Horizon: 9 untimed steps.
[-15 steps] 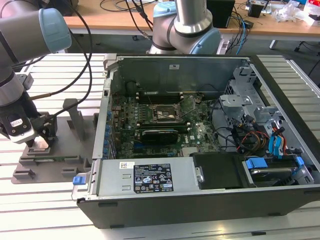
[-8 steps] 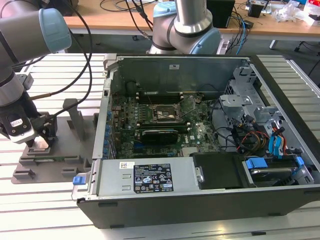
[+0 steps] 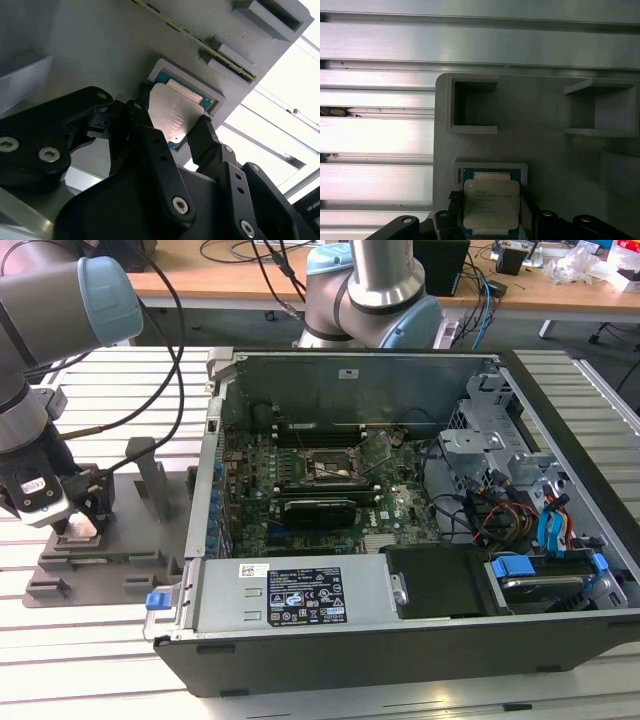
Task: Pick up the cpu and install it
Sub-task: 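Pick up the cpu and move it towards the insertion slot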
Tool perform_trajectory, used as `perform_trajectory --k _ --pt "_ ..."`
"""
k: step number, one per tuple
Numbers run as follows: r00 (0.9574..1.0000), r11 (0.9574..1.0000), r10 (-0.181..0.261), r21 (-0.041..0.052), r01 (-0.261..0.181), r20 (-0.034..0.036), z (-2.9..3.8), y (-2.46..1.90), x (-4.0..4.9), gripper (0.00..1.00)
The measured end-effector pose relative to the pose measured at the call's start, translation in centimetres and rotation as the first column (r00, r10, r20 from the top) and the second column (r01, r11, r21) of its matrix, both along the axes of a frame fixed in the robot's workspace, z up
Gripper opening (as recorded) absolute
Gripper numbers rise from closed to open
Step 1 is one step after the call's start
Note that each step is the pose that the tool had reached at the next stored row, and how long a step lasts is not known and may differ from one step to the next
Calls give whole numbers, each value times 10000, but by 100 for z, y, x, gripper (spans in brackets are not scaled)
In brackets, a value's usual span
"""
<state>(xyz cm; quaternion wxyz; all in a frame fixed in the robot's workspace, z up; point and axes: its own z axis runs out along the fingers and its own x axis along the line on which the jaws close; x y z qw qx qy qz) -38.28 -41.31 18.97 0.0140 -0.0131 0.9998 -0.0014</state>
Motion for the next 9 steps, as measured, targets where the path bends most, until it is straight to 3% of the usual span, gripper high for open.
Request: perform_trajectory --k 9 --pt "10000 10000 2 -3 -2 -4 149 1 0 55"
